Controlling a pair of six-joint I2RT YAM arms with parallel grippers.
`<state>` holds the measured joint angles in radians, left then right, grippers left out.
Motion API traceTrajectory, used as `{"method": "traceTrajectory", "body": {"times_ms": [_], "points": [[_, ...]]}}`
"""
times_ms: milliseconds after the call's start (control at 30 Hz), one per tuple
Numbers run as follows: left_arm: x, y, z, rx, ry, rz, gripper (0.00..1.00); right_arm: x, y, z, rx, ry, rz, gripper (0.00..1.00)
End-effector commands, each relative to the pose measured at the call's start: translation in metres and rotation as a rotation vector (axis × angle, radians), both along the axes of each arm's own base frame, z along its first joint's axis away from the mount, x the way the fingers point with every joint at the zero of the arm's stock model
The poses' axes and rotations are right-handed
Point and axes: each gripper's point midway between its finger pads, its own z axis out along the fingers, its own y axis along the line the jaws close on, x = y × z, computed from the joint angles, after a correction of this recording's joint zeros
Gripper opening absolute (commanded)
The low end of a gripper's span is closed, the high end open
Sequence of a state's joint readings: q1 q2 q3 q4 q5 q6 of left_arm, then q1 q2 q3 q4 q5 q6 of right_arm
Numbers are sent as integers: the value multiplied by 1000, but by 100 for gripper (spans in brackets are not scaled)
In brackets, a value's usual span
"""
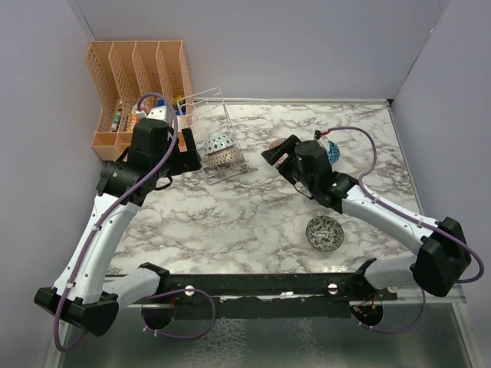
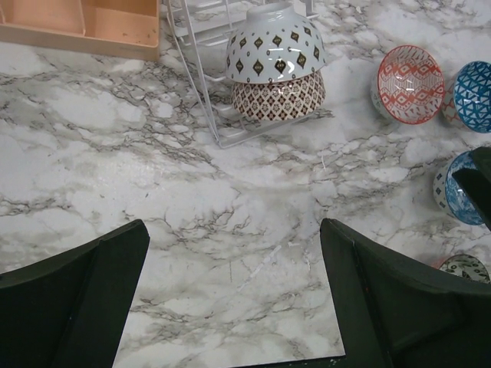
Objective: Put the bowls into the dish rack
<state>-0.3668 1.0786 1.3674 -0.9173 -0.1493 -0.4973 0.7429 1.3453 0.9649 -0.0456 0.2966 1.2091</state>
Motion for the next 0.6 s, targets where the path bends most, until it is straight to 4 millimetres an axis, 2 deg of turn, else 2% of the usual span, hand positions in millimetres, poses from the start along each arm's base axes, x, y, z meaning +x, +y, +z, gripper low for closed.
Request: {"method": "traceTrajectory", "body": {"times_ms": [0,100,233,300,400,467,567], "points": [[17,-7,21,-53,-79,26,97,-30,-45,-47,-316,185,97,73],[21,-8,24,-57,-91,27,97,-34,-62,-59,-491,212,186,75],[23,-9,26,-64,-97,32,97,-15,-71,-55,-725,151,283,75],[23,-9,26,-68,-99,36,97,7,-64,-41,-807,68,322,75],[25,-11,25,-82,-98,37,97,37,-47,-39,-903,-13,403,75],[26,-12,24,-89,-92,37,97,56,-40,-52,-964,-7,428,74],[26,-13,26,-97,-94,39,97,81,-33,-69,-1011,0,435,67]]}}
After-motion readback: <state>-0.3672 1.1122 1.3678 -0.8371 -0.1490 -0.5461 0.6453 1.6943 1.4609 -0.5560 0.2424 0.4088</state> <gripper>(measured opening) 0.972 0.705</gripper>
